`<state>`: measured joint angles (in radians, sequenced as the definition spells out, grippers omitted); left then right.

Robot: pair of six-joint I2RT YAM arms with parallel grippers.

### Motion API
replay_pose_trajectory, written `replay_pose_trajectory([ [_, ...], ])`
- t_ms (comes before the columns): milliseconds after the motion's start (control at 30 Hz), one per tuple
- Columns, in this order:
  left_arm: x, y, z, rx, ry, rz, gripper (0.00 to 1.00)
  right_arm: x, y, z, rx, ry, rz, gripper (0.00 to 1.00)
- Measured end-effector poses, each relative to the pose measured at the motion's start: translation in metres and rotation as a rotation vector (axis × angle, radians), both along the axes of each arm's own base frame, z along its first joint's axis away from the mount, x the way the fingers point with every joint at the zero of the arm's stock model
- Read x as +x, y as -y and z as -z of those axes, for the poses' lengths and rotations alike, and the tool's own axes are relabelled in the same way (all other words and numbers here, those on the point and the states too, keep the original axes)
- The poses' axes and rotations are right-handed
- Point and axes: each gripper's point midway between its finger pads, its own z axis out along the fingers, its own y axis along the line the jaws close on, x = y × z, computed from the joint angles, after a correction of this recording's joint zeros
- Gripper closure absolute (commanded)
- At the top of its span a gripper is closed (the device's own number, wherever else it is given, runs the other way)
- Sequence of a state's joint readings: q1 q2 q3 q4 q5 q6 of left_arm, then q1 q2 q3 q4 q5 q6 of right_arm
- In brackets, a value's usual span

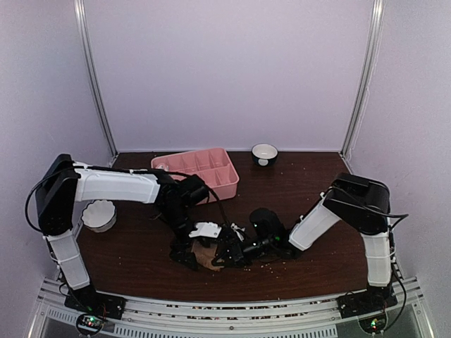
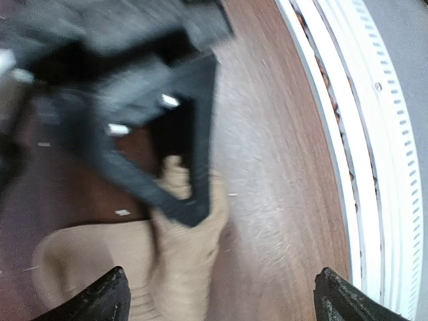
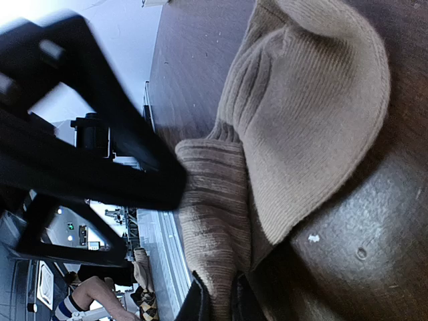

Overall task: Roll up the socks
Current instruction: Roll the sock at the center of the board, then pick up the sock from the center of the board.

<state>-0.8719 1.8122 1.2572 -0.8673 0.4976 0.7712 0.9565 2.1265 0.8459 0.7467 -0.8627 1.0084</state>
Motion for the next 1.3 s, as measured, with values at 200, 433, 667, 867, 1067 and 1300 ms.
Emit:
replay_pose_trajectory([
  [200, -0.018, -0.003, 0.029, 0.077, -0.067, 0.008, 0.07, 0.001, 0.0, 0.0, -0.005, -0.004, 0.012, 1.0],
  [433, -0.013, -0.002, 0.042, 0.108, -0.069, -0.021, 0.42, 0.005, 0.0, -0.001, 0.001, -0.003, 0.035, 1.0],
  [667, -0.003, -0.002, 0.048, 0.126, -0.031, -0.048, 0.68, 0.01, 0.001, -0.001, 0.003, 0.004, 0.073, 1.0],
  [867, 0.006, -0.003, 0.051, 0.141, -0.052, -0.077, 0.78, 0.012, -0.001, -0.001, -0.018, 0.066, 0.107, 0.86],
  [1067, 0.013, -0.004, 0.05, 0.147, -0.13, -0.103, 0.9, 0.015, 0.001, -0.004, -0.032, 0.227, 0.162, 0.59],
  [1300, 0.014, -0.006, 0.026, 0.101, -0.219, -0.086, 1.0, 0.022, 0.03, -0.018, -0.042, 0.409, 0.249, 0.03],
])
